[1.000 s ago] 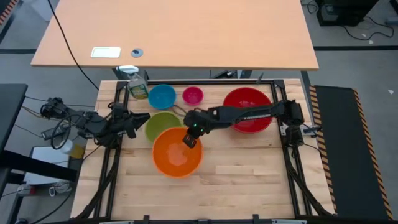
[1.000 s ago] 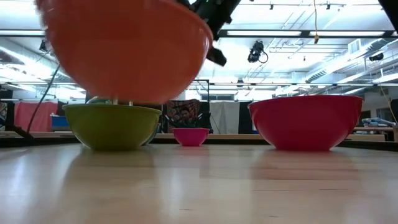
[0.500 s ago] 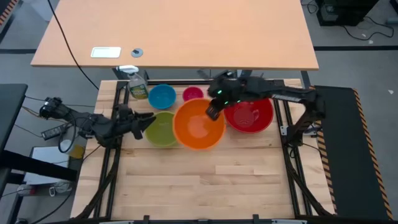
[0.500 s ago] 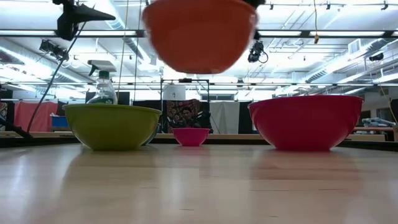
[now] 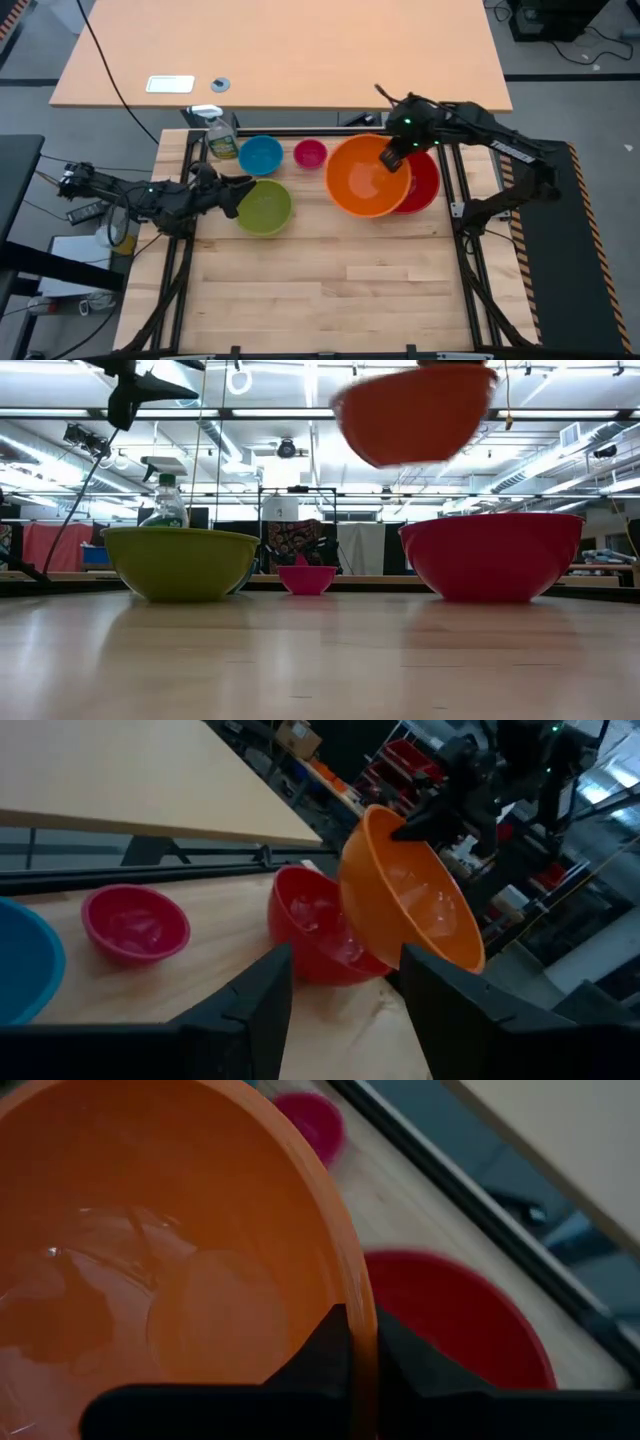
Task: Nest bowls inside each other
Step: Stack the orange bowl on top of the red bowl
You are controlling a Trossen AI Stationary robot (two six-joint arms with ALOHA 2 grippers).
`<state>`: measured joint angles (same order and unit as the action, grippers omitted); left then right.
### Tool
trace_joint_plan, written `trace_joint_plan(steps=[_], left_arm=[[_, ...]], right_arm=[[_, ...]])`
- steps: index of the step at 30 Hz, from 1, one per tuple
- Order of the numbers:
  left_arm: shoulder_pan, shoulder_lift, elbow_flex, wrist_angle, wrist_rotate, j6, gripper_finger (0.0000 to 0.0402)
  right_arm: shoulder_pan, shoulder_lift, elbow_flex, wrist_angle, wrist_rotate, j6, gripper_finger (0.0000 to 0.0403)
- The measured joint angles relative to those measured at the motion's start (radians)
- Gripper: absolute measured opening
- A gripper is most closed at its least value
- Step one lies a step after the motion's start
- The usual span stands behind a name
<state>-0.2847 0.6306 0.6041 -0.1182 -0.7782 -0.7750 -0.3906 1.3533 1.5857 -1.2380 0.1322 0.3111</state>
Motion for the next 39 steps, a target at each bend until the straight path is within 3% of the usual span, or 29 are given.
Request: trace_joint_plan(steps=[9,17,22,30,39], left_arm=[[0.083,0.054,0.000,-0.005,0.107,-0.009,0.0188],[0.130,0.058,0.000,-0.005,0.130,-0.019,0.0188],[0.137,0.058,0.000,-0.005,0.130,-0.022,0.0188],[0.137,0.057,0.000,-0.005,0.156,-0.026,0.0188],[0.137,0.057,0.000,-0.005,0.156,-0.025,0.0188]], right_arm=[[-0.220,-0.201,-0.349,0.061,0.007,0.070,0.0027],[-0.382,-0.251,-0.559,0.116,0.005,0.047,0.0027],[-0.422,-0.250,-0.671,0.230,-0.043,0.027,0.0028],[-0.430,-0.250,-0.774,0.286,-0.032,0.008,0.0036],[-0.430,-0.250,-0.789,0.273,-0.069,0.000,0.0110]])
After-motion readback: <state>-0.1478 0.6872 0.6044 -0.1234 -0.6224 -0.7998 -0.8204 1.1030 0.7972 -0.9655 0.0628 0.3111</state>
